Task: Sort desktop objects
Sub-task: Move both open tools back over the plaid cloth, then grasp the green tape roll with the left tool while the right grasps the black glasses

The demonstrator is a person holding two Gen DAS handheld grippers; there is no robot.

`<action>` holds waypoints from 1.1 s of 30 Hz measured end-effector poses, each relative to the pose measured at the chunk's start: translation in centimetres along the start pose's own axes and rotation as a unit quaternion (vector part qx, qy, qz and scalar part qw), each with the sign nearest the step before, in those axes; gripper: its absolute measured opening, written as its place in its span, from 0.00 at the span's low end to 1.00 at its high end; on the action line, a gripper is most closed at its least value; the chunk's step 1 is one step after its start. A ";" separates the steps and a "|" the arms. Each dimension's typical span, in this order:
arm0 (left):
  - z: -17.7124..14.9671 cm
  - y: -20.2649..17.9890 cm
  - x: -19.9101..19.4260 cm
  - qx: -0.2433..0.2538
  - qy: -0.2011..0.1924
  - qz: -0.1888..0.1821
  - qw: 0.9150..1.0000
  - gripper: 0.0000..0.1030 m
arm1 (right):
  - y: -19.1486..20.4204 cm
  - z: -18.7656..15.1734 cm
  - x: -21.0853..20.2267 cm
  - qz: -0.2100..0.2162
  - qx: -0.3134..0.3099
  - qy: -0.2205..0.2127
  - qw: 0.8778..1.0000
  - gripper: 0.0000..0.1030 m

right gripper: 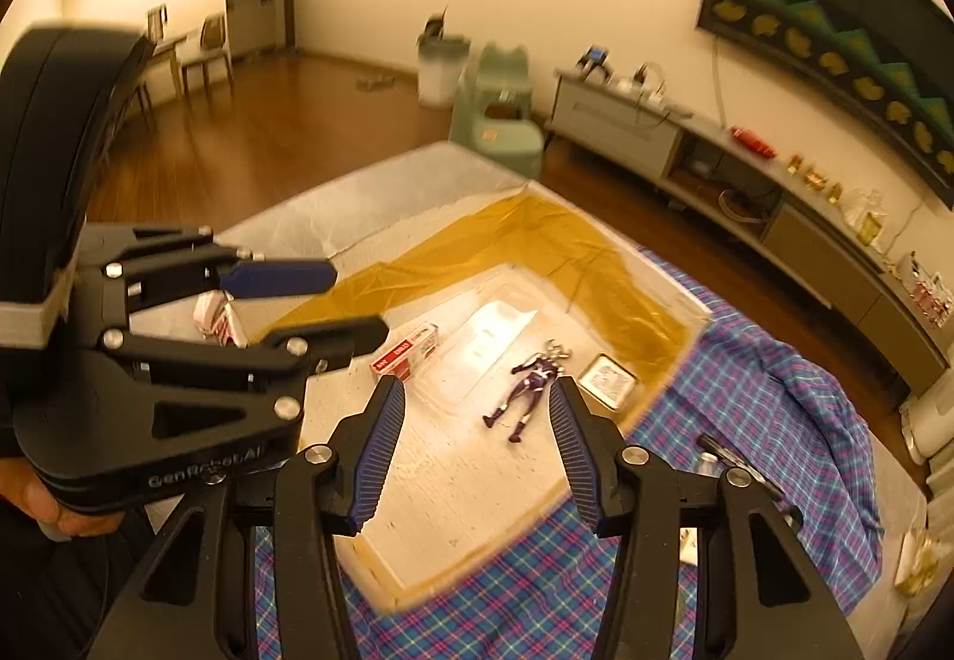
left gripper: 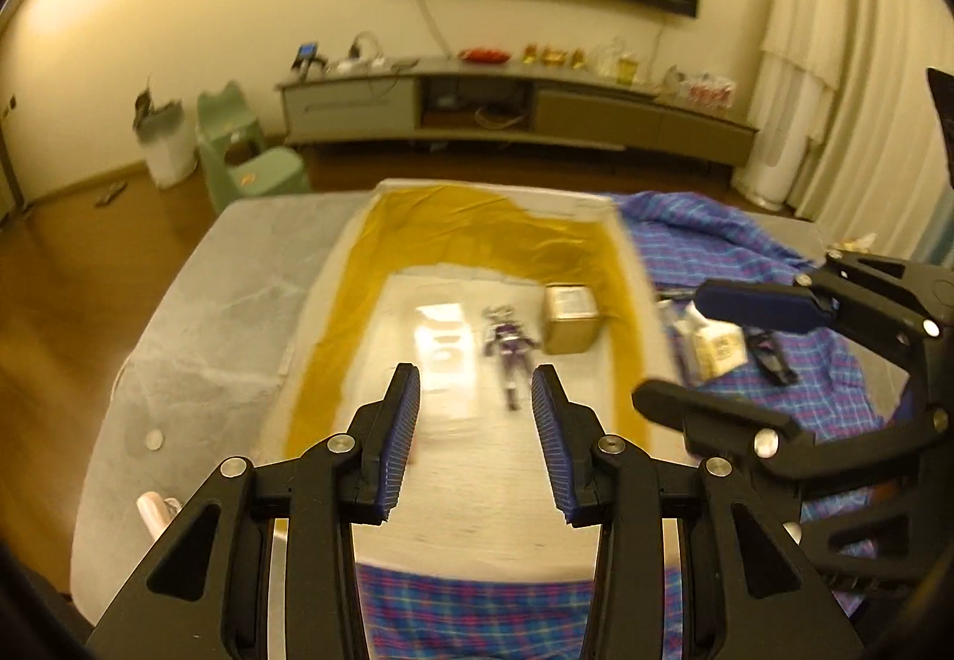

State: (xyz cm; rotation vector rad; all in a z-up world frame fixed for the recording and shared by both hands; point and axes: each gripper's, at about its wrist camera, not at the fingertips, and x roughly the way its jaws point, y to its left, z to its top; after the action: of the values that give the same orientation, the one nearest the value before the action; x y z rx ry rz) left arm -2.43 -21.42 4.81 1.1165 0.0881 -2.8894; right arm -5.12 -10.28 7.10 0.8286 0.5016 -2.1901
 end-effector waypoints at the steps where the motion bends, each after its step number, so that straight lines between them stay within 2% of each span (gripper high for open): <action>1: -0.4 -0.7 -0.5 0.002 -0.005 -0.003 1.000 0.40 | -0.4 -0.7 -0.8 0.000 0.008 -0.012 1.000 0.51; 7: -1.5 -5.0 -2.0 0.000 -0.005 -0.054 0.999 0.40 | -4.5 -4.9 -4.9 0.004 0.075 -0.055 0.996 0.51; 15: -1.9 -12.3 -1.5 0.028 0.021 -0.099 0.994 0.41 | -11.4 -11.0 -7.9 -0.019 0.142 -0.074 0.987 0.51; 20: -2.0 -17.0 1.3 0.061 0.053 -0.100 0.992 0.42 | -16.4 -15.2 -6.2 -0.045 0.192 -0.057 0.979 0.51; 24: -3.0 -19.7 4.7 0.075 0.088 -0.097 0.989 0.42 | -19.3 -17.9 -4.2 -0.048 0.234 -0.026 0.971 0.51; 28: -3.8 -21.6 9.2 0.072 0.128 -0.094 0.985 0.42 | -21.5 -18.7 -2.5 -0.066 0.244 0.003 0.967 0.51; 33: -4.5 -23.0 12.9 0.082 0.159 -0.084 0.980 0.42 | -23.7 -19.3 0.6 -0.072 0.246 0.042 0.966 0.51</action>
State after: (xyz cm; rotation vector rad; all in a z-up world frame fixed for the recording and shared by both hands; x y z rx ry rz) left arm -10.32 1.55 -6.31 1.6711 -0.0499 -2.8731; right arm -15.30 16.02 -4.83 1.1796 0.0499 -2.4640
